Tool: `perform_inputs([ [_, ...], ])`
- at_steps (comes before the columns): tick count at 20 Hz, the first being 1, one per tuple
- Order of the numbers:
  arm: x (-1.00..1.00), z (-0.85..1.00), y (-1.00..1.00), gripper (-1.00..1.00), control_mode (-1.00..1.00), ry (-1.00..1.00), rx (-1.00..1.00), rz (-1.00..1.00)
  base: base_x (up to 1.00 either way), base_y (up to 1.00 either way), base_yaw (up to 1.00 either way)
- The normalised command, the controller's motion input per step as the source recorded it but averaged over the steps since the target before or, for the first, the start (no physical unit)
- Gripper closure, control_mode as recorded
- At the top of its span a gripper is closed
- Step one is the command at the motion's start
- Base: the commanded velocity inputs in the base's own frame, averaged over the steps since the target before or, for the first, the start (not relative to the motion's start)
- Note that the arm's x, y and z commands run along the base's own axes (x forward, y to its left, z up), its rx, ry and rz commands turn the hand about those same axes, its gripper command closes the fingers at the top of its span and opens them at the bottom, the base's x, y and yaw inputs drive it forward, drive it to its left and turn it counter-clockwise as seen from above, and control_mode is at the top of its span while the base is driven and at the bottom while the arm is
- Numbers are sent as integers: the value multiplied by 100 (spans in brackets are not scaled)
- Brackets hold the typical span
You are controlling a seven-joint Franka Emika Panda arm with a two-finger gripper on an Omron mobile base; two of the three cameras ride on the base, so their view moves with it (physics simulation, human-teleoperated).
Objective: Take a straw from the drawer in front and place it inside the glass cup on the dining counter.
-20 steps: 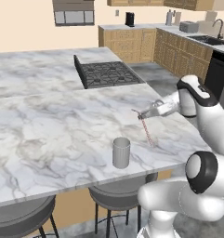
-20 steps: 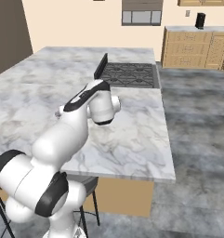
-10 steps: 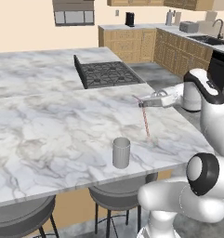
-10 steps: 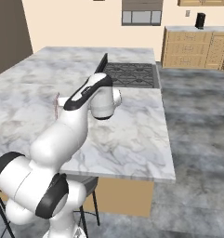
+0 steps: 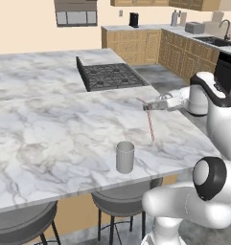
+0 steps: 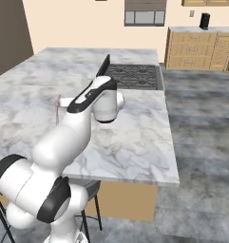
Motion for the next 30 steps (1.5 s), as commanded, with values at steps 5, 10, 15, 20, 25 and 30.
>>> perform_inputs([
  [5, 0, -20, 0, 100, -100, 4, 21, 4, 0, 0, 0],
  [10, 1, -5, 0, 100, -100, 0, 17, 10, 0, 0, 0],
  [15, 0, -3, 0, 100, -100, 0, 7, 9, 0, 0, 0],
  [20, 0, -5, 0, 100, -100, 0, 0, 6, 0, 0, 0],
  [25, 0, -7, 1, 100, -100, 0, 0, 7, 0, 0, 0],
  [30, 2, -7, 13, 100, -100, 0, 3, 8, 0, 0, 0],
])
